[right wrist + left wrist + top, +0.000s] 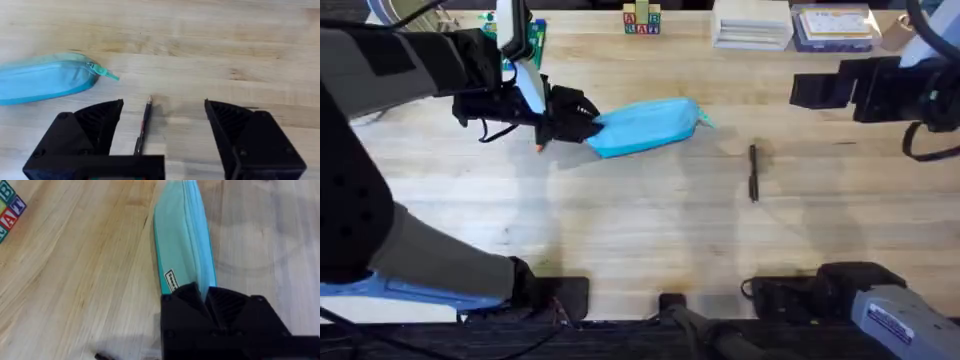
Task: Unzip the bag, pick up the pens from the table one at a time and place them inside, then zip the bag closed.
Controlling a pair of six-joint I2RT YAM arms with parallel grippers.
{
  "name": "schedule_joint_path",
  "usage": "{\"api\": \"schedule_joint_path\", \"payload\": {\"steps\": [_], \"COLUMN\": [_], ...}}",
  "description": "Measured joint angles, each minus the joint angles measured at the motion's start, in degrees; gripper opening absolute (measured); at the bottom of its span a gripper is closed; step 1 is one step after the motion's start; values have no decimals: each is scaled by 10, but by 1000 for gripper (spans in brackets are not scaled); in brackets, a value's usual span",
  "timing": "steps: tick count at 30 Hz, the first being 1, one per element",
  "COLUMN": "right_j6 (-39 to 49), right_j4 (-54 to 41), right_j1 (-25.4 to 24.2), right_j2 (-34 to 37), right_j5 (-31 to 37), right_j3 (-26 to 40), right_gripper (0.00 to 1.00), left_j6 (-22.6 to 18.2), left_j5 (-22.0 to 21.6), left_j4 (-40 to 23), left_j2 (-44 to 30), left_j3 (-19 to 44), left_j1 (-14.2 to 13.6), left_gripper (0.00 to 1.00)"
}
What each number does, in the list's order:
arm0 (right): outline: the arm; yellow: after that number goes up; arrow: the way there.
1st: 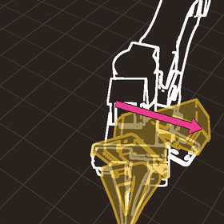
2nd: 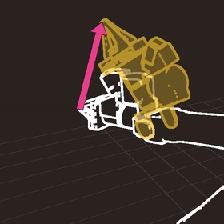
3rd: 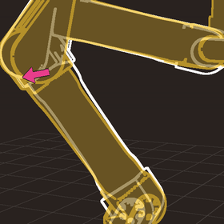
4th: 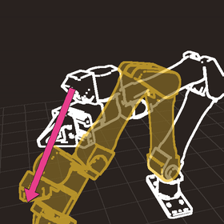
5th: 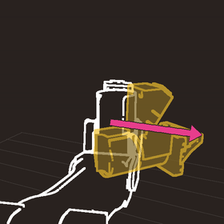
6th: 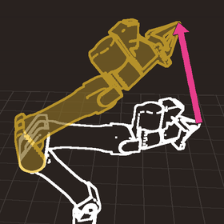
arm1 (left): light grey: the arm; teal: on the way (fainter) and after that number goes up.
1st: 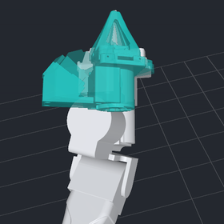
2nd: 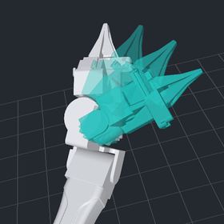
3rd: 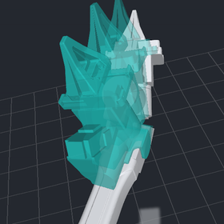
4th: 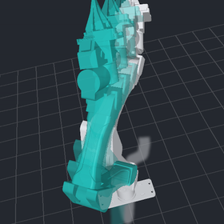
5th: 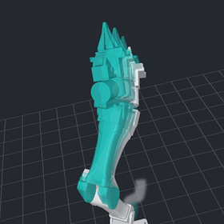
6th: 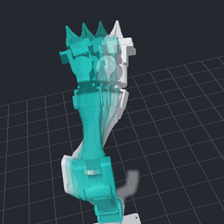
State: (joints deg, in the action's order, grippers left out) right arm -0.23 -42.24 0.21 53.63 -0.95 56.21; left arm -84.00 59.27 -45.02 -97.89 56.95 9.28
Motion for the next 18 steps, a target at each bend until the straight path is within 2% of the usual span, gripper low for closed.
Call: {"api": "schedule_joint_path", "payload": {"steps": [2, 18], "right_j6": [0, 0], "right_j4": [0, 0], "right_j1": [0, 0], "right_j2": [0, 0], "right_j5": [0, 0], "right_j3": [0, 0], "right_gripper": [998, 998], "left_j6": [0, 0], "left_j5": [-2, -2], "left_j4": [0, 0], "left_j2": [0, 0], "left_j3": [0, 0], "left_j1": [0, 0], "left_gripper": [47, 43]}}
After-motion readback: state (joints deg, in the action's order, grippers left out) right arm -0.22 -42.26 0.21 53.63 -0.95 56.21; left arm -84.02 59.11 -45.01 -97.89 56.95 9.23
